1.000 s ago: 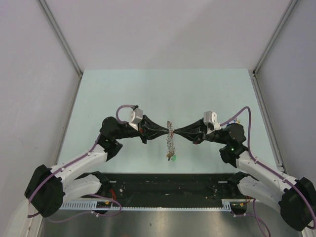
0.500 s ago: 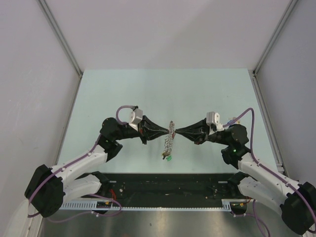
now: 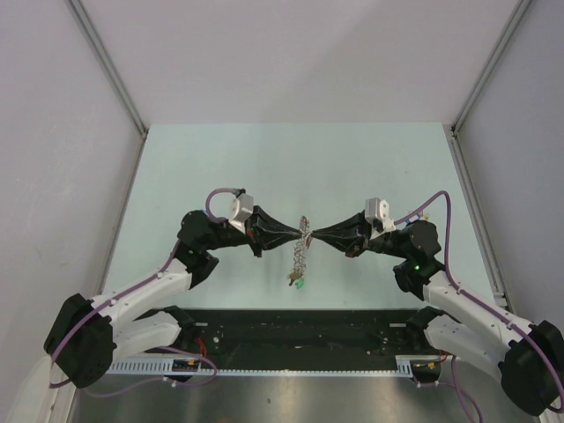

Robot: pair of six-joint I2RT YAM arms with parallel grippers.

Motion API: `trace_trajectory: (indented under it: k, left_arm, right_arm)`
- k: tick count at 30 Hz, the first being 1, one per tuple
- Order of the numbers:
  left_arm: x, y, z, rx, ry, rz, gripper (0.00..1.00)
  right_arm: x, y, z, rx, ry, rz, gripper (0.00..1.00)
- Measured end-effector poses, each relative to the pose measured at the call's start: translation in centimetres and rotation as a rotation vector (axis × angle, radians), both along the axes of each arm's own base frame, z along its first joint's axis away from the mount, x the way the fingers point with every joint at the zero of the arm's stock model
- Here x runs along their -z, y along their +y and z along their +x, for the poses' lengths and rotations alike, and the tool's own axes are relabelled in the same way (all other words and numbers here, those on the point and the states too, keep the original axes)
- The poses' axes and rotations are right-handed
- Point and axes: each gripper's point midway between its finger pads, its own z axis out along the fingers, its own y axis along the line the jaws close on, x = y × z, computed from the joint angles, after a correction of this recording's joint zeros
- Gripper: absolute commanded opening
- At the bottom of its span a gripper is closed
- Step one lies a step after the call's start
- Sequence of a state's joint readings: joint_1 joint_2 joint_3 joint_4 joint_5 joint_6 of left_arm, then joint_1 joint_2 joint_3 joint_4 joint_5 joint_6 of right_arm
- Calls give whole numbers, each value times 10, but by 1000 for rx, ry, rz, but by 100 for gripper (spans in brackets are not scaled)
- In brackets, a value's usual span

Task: Put the keys on the keyring

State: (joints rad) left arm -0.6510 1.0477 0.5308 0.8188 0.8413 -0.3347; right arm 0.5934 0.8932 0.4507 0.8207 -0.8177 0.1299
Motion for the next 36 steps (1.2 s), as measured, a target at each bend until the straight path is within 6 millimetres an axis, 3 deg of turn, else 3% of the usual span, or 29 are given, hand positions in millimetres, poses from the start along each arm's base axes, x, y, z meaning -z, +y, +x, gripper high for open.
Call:
trace_trajectory:
  k: [36]
  left_arm:
    - [0,0,1,4,8,-2,0]
  right_arm:
    - [5,5,-1,-20,3,-10,0]
